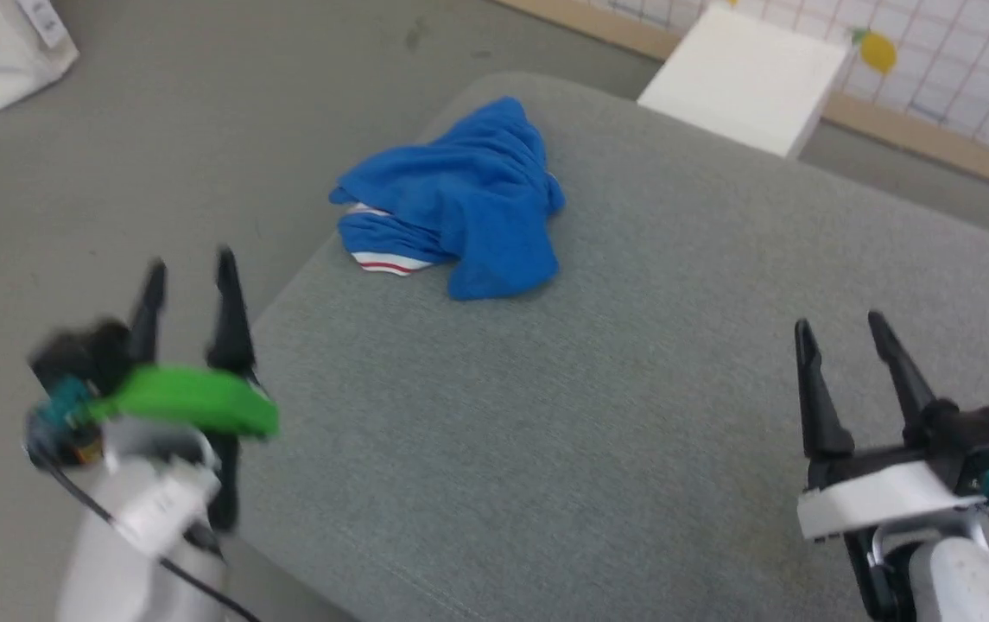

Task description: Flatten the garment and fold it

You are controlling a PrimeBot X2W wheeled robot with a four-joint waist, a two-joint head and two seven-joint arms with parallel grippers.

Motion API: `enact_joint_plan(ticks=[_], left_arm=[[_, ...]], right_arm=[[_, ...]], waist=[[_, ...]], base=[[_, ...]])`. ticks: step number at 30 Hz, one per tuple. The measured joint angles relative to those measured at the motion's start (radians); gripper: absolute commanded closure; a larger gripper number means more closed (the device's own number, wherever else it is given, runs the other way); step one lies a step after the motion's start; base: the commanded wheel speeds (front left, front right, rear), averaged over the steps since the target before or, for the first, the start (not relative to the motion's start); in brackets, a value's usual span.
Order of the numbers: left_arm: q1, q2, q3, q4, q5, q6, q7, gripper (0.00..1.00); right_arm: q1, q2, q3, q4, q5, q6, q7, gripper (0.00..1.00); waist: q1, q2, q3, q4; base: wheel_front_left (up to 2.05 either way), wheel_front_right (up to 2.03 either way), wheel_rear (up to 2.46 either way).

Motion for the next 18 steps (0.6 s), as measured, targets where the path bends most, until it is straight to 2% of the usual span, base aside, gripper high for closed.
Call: enact_joint_plan(ticks=[5, 8, 9, 10, 14, 18], left_arm=[[-0.184, 0.081, 0.047, 0.0, -0.07, -0.018, 0.164, 0.0], [-0.288, 0.135, 0.077, 0.021, -0.129, -0.021, 0.307, 0.0], [-0.334, 0.173, 0.095, 0.03, -0.163, -0.021, 0.401, 0.0], [-0.355, 0.195, 0.107, 0.036, -0.177, -0.019, 0.452, 0.0], [-0.403, 0.26, 0.148, 0.057, -0.238, 0.017, 0.643, 0.0], [-0.413, 0.293, 0.192, 0.062, -0.282, 0.071, 0.773, 0.0]], right_arm=[[-0.053, 0.0, -0.003, -0.045, -0.017, 0.0, 0.015, 0.0], [-0.081, 0.0, -0.006, -0.061, -0.028, 0.0, 0.016, 0.0], [-0.105, 0.0, -0.005, -0.066, -0.031, 0.0, 0.016, 0.0], [-0.12, 0.0, -0.002, -0.068, -0.034, 0.0, 0.016, 0.0], [-0.173, 0.001, 0.002, -0.073, -0.033, 0.0, 0.014, 0.0], [-0.2, 0.0, 0.006, -0.074, -0.023, 0.0, 0.005, 0.0]], waist=[[0.0001, 0.0, 0.092, -0.051], [0.0001, 0.0, 0.158, -0.094], [0.0, 0.0, 0.196, -0.122], [0.0001, 0.0, 0.217, -0.139], [0.0002, 0.0, 0.292, -0.213], [0.0002, 0.0, 0.357, -0.284]], base=[[0.0, 0.0, 0.0], [0.0, 0.0, 0.0], [0.0, 0.0, 0.0], [0.0, 0.0, 0.0], [0.0, 0.0, 0.0], [0.0, 0.0, 0.0]])
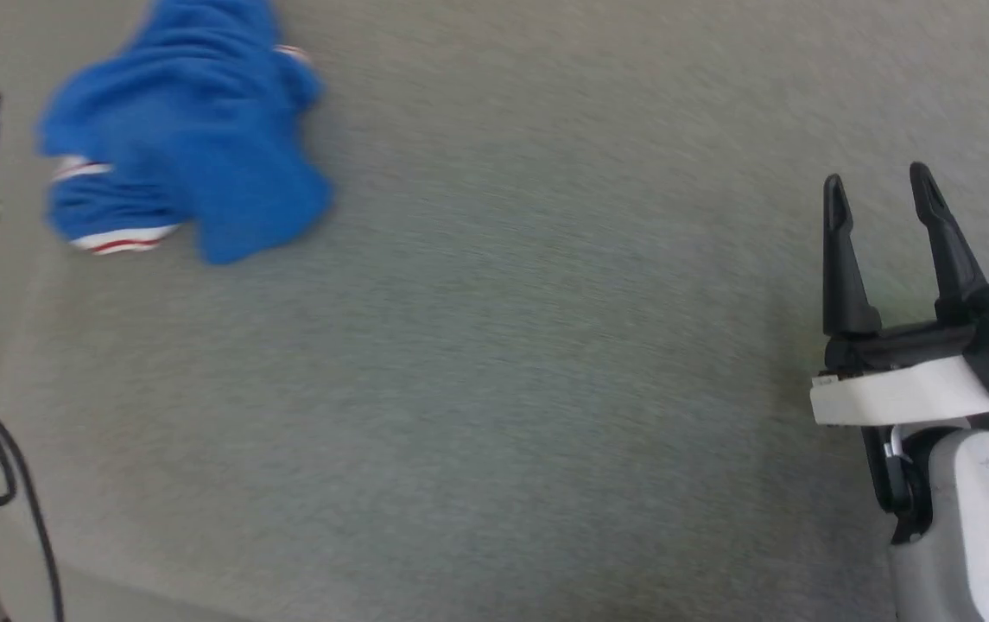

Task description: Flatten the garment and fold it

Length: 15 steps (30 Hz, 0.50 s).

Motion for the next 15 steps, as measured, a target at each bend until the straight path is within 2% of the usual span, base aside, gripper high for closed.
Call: enact_joint_plan(ticks=[7, 11, 15], left_arm=[[0.026, 0.006, 0.051, -0.01, -0.037, 0.114, 0.15, 0.0], [0.078, -0.012, 0.07, -0.03, -0.054, 0.17, 0.184, 0.0], [0.104, 0.01, 0.093, -0.073, -0.052, 0.216, 0.216, 0.0]], right_arm=[[-0.01, 0.0, -0.001, 0.01, 0.024, 0.0, -0.009, 0.0], [-0.023, 0.004, 0.007, 0.005, 0.033, 0.001, -0.018, 0.0], [-0.036, 0.011, 0.016, -0.004, 0.034, 0.001, -0.025, 0.0]], waist=[[0.0, 0.0, 0.106, -0.122], [0.0, 0.0, 0.156, -0.178], [-0.0002, 0.0, 0.192, -0.222]], base=[[0.0, 0.0, 0.0], [0.0, 0.0, 0.0], [0.0, 0.0, 0.0]])
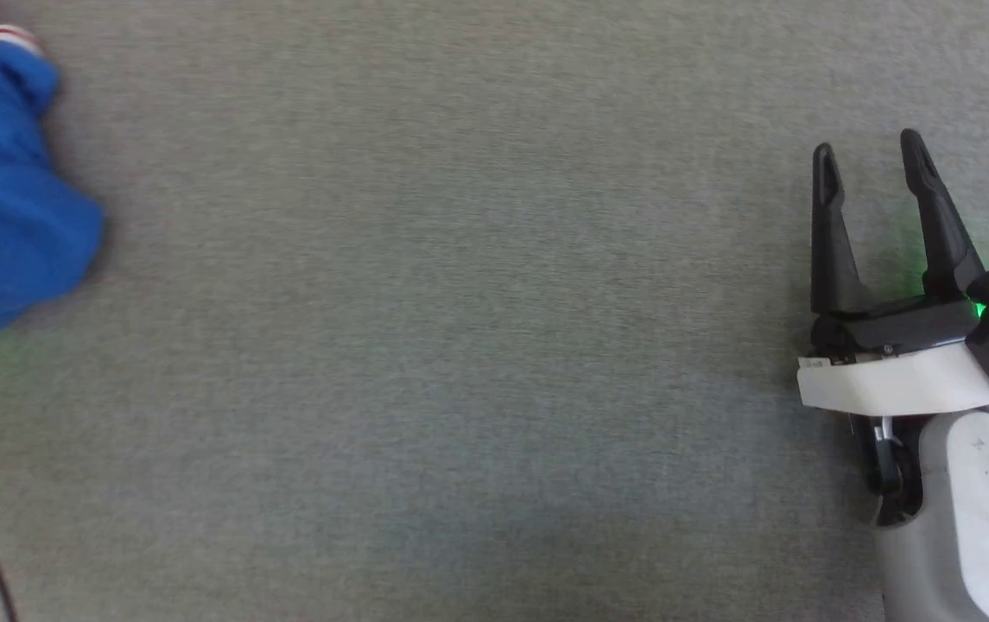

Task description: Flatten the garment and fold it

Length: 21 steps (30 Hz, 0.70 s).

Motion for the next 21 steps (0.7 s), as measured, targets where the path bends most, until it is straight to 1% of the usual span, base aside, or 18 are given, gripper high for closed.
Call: enact_joint_plan(ticks=[1, 2, 3, 4, 6, 7, 9, 10, 14, 17, 21], left_arm=[[0.006, 0.011, 0.0, -0.012, 0.003, 0.006, 0.013, 0.0], [0.012, 0.02, 0.001, -0.022, 0.004, 0.007, 0.022, 0.45], [0.019, 0.033, 0.0, -0.034, 0.011, 0.006, 0.025, 1.0], [0.026, 0.043, -0.002, -0.044, 0.023, 0.003, 0.021, 1.0], [0.035, 0.047, -0.014, -0.057, 0.048, -0.016, -0.014, 1.0], [0.04, 0.05, -0.02, -0.066, 0.063, -0.033, -0.058, 1.0], [0.048, 0.051, -0.024, -0.059, 0.107, -0.062, -0.19, 1.0], [0.054, 0.058, -0.034, -0.053, 0.138, -0.083, -0.262, 1.0], [0.039, 0.089, -0.033, -0.023, 0.24, -0.116, -0.577, 1.0], [0.011, 0.091, -0.052, -0.001, 0.262, -0.144, -0.726, 1.0], [-0.029, 0.091, -0.102, 0.017, 0.306, -0.183, -0.863, 1.0]], right_arm=[[-0.003, 0.001, 0.001, -0.002, 0.0, 0.0, -0.001, 0.0], [-0.006, 0.002, 0.001, -0.002, 0.0, 0.0, -0.001, 0.0], [-0.009, 0.003, 0.002, -0.004, 0.002, 0.0, -0.002, 0.0], [-0.011, 0.003, 0.003, -0.004, 0.003, 0.0, -0.002, 0.0], [-0.012, 0.002, 0.003, 0.0, 0.008, 0.0, -0.002, 0.0], [-0.012, 0.002, 0.001, 0.004, 0.009, 0.0, -0.002, 0.0], [-0.011, -0.002, 0.0, 0.017, 0.016, 0.0, -0.002, 0.0], [-0.01, -0.004, -0.003, 0.026, 0.018, 0.0, -0.002, 0.0], [0.035, -0.01, -0.022, 0.058, 0.03, 0.0, 0.001, 0.0], [0.084, -0.01, -0.039, 0.078, 0.039, 0.0, 0.001, 0.0], [0.146, -0.011, -0.059, 0.096, 0.052, 0.0, 0.001, 0.0]], waist=[[0.0, 0.0, 0.007, -0.009], [0.0, 0.0, 0.011, -0.015], [0.0, 0.0, 0.014, -0.023], [0.0, 0.0, 0.016, -0.028], [0.0, 0.0, 0.01, -0.033], [0.0, 0.0, 0.004, -0.035], [0.0001, 0.0, -0.01, -0.037], [0.0001, 0.0, -0.021, -0.038], [0.0001, -0.0001, -0.08, -0.04], [0.0001, 0.0, -0.138, -0.039], [0.0, 0.0, -0.234, -0.033]], base=[[0.0, 0.0, 0.0], [0.0, 0.0, 0.0], [0.0, 0.0, 0.0], [0.0, 0.0, 0.0], [0.0, 0.0, 0.0], [0.0, 0.0, 0.0], [0.0, 0.0, 0.0], [0.0, 0.0, 0.0], [0.0, 0.0, 0.0], [0.0, 0.0, 0.0], [0.0, 0.0, 0.0]])
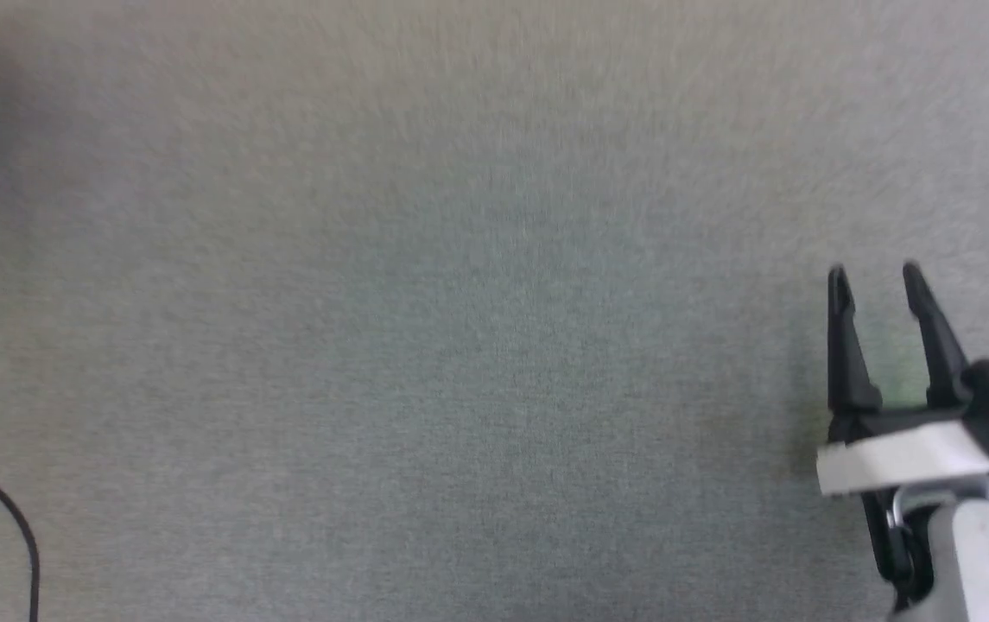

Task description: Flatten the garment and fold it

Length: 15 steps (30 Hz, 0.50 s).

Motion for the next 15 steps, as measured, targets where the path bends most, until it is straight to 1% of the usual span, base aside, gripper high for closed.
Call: enact_joint_plan(ticks=[3, 6, 11, 15], left_arm=[[-0.034, -0.008, -0.053, 0.0, 0.013, -0.026, -0.052, 1.0], [-0.067, -0.039, -0.114, -0.005, 0.03, -0.045, -0.071, 1.0], [-0.111, -0.131, -0.226, -0.013, 0.038, -0.077, -0.072, 1.0], [-0.132, -0.207, -0.312, -0.001, 0.037, -0.104, -0.066, 1.0]], right_arm=[[0.044, 0.0, -0.01, 0.008, 0.003, 0.0, 0.0, 0.0], [0.084, 0.0, -0.016, 0.016, 0.01, 0.0, 0.002, 0.0], [0.13, 0.0, -0.012, 0.023, 0.012, 0.0, 0.002, 0.0], [0.142, 0.0, -0.001, 0.024, 0.012, 0.0, 0.003, 0.0]], waist=[[0.0, 0.0, -0.074, 0.002], [-0.0001, 0.0, -0.147, 0.002], [-0.0001, 0.0, -0.262, -0.006], [-0.0001, 0.0, -0.33, -0.024]], base=[[0.0, 0.0, 0.0], [0.0, 0.0, 0.0], [0.0, 0.0, 0.0], [0.0, 0.0, 0.0]])
